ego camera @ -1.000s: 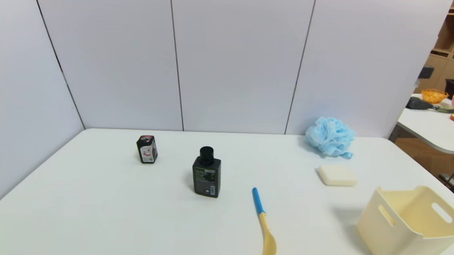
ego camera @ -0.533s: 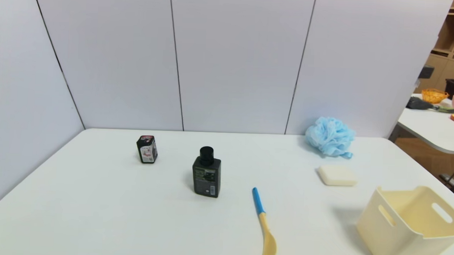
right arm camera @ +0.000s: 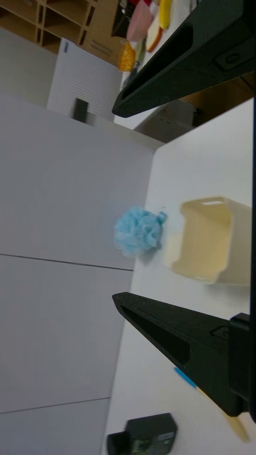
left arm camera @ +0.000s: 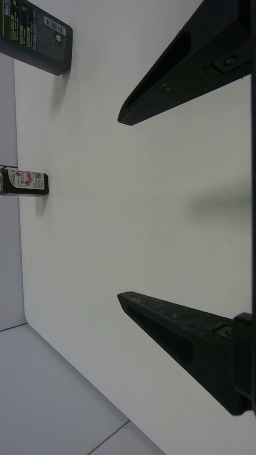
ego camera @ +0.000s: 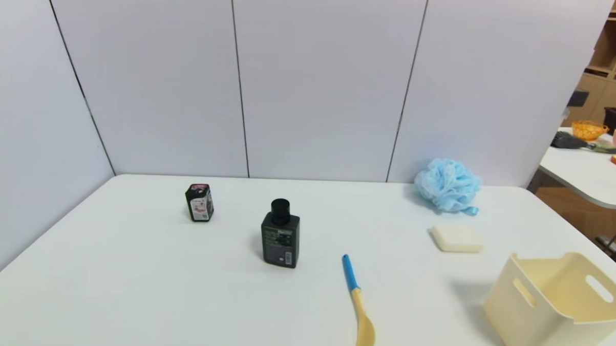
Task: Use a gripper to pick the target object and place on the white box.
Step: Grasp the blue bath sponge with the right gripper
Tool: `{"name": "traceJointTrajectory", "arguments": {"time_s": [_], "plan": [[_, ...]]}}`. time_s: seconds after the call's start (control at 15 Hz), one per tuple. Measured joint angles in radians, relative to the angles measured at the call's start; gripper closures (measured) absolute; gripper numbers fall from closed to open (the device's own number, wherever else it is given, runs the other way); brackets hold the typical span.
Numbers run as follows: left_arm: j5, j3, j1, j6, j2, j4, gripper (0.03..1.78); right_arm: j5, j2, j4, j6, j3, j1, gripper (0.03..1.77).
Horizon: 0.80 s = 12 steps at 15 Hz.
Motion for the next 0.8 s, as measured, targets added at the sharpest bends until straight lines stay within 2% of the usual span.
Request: {"name": "traceJointTrajectory", "arguments": {"time_s": [0.27, 0.53, 0.67, 0.8], "plan": [[0.0, 0.0, 0.0, 0.0, 0.0, 0.0, 0.12, -0.003, 0.417, 0.041, 0.03, -0.549, -0.006, 0.1], [0.0, 0.0, 0.0, 0.0, 0.0, 0.0, 0.12, -0.005, 0.761, 0.169, 0.031, -1.035, 0.005, 0.1], [0.0, 0.0, 0.0, 0.0, 0.0, 0.0, 0.12, -0.004, 0.89, 0.251, 0.012, -1.236, 0.018, 0.1], [0.0, 0.0, 0.0, 0.0, 0.0, 0.0, 0.12, -0.005, 0.998, 0.323, -0.015, -1.321, 0.03, 0.1]]}}
